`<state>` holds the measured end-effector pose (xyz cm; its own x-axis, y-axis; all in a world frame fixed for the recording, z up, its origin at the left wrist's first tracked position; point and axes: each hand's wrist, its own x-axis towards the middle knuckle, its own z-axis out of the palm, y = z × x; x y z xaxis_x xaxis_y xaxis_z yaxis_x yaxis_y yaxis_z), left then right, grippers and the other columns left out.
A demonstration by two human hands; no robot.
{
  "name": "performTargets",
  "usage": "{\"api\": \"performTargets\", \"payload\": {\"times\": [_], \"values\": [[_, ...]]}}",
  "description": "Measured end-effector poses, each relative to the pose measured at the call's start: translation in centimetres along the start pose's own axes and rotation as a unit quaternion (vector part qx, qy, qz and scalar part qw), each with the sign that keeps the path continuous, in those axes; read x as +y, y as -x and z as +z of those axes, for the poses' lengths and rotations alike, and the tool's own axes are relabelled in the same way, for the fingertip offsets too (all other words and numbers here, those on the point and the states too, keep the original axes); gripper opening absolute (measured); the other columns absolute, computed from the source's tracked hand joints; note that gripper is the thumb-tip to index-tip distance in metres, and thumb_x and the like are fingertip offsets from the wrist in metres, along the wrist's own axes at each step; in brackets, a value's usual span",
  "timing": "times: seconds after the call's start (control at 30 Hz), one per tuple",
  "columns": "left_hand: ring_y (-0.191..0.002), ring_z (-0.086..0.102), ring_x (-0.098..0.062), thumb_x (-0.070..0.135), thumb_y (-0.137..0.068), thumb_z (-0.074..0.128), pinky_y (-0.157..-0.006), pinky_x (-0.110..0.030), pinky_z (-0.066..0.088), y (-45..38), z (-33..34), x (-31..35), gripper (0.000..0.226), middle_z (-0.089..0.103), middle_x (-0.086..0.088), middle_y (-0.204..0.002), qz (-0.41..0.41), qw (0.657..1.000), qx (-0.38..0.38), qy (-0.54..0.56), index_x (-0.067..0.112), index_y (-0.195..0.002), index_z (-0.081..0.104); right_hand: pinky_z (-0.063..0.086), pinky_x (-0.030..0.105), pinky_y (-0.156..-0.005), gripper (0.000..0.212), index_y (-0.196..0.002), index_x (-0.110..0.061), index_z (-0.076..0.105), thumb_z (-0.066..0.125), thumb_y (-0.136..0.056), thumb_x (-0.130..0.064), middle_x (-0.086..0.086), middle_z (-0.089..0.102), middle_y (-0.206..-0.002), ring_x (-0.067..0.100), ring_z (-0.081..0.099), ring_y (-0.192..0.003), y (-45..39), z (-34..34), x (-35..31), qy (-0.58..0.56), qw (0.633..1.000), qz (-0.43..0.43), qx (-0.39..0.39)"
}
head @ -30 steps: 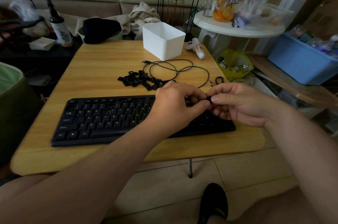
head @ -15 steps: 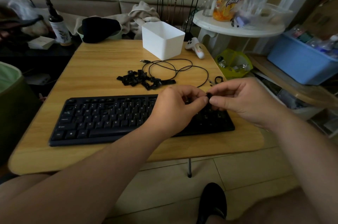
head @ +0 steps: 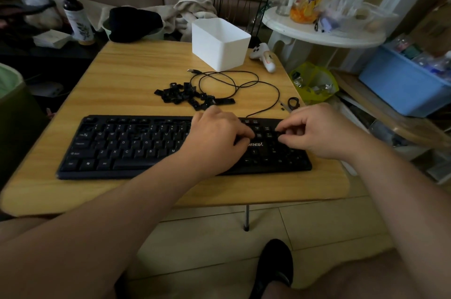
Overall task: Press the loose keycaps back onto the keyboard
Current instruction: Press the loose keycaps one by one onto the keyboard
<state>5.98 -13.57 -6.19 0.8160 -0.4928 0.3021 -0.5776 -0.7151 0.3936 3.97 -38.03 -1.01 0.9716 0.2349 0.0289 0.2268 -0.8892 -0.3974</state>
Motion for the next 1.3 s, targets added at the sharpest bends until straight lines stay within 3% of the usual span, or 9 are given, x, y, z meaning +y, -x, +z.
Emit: {"api": "performTargets", "payload": {"times": [0.3, 0.6, 0.77, 0.83, 0.97, 1.07, 1.3], "values": [[-0.121, 0.049, -0.021, 0.044, -0.098, 0.039, -0.098, -0.043, 0.037, 2.2, -0.1, -1.5, 0.043, 0.065, 0.017, -0.127, 0.126, 0.984, -0.008, -0.124, 0.043, -0.126, 0.072, 0.041, 0.018, -0.066, 0.020, -0.110, -0.036, 0.078, 0.077, -0.090, -0.033, -0.016, 0.068, -0.088, -0.001, 0.059, -0.078, -0.9, 0.6, -0.2, 0.073, 0.996, 0.003, -0.048], [-0.131, 0.037, -0.016, 0.053, -0.099, 0.047, -0.110, -0.046, 0.030, 2.2, -3.0, -4.6, 0.034, 0.053, 0.017, -0.135, 0.089, 0.988, -0.078, -0.095, 0.057, -0.128, 0.064, 0.044, 0.017, -0.074, 0.025, -0.116, -0.037, 0.075, 0.075, -0.092, -0.037, -0.022, 0.067, -0.099, -0.005, 0.057, -0.085, -0.9, 0.5, -1.2, 0.134, 0.989, 0.004, -0.068], [-0.130, 0.035, -0.013, 0.058, -0.097, 0.044, -0.110, -0.044, 0.029, 2.2, -3.5, -5.1, 0.035, 0.054, 0.023, -0.133, 0.077, 0.991, -0.088, -0.060, 0.058, -0.125, 0.066, 0.055, 0.032, -0.088, 0.025, -0.119, -0.035, 0.075, 0.072, -0.094, -0.038, -0.017, 0.072, -0.106, 0.006, 0.061, -0.098, -1.2, 0.2, -2.3, 0.199, 0.976, 0.000, -0.086], [-0.131, 0.035, -0.012, 0.055, -0.099, 0.049, -0.110, -0.044, 0.029, 2.1, -3.8, -5.3, 0.032, 0.056, 0.024, -0.132, 0.067, 0.993, -0.086, -0.049, 0.055, -0.124, 0.067, 0.056, 0.036, -0.088, 0.024, -0.118, -0.035, 0.075, 0.071, -0.095, -0.037, -0.015, 0.073, -0.104, 0.009, 0.062, -0.100, -1.4, 0.2, -2.8, 0.218, 0.971, 0.004, -0.094], [-0.134, 0.035, -0.015, 0.054, -0.097, 0.048, -0.108, -0.045, 0.030, 1.8, -4.7, -6.2, 0.033, 0.057, 0.025, -0.131, 0.031, 0.996, -0.067, -0.041, 0.050, -0.121, 0.071, 0.050, 0.028, -0.079, 0.018, -0.112, -0.034, 0.076, 0.071, -0.096, -0.035, -0.013, 0.070, -0.099, 0.008, 0.059, -0.093, -1.9, 0.4, -3.5, 0.239, 0.965, 0.013, -0.108], [-0.135, 0.036, -0.016, 0.056, -0.096, 0.048, -0.107, -0.046, 0.031, 1.7, -5.1, -6.6, 0.034, 0.056, 0.027, -0.128, 0.016, 0.998, -0.057, -0.028, 0.050, -0.119, 0.072, 0.046, 0.027, -0.083, 0.013, -0.107, -0.032, 0.077, 0.071, -0.096, -0.034, -0.011, 0.069, -0.098, 0.007, 0.051, -0.098, -2.1, 0.6, -3.7, 0.250, 0.962, 0.018, -0.107], [-0.133, 0.037, -0.017, 0.053, -0.100, 0.052, -0.107, -0.046, 0.031, 1.7, -4.9, -6.4, 0.028, 0.058, 0.024, -0.128, 0.033, 0.999, -0.039, -0.019, 0.048, -0.119, 0.072, 0.054, 0.033, -0.079, 0.011, -0.103, -0.031, 0.078, 0.070, -0.097, -0.032, -0.009, 0.070, -0.096, 0.018, 0.060, -0.100, -2.0, 0.7, -4.9, 0.287, 0.951, 0.019, -0.116]]}}
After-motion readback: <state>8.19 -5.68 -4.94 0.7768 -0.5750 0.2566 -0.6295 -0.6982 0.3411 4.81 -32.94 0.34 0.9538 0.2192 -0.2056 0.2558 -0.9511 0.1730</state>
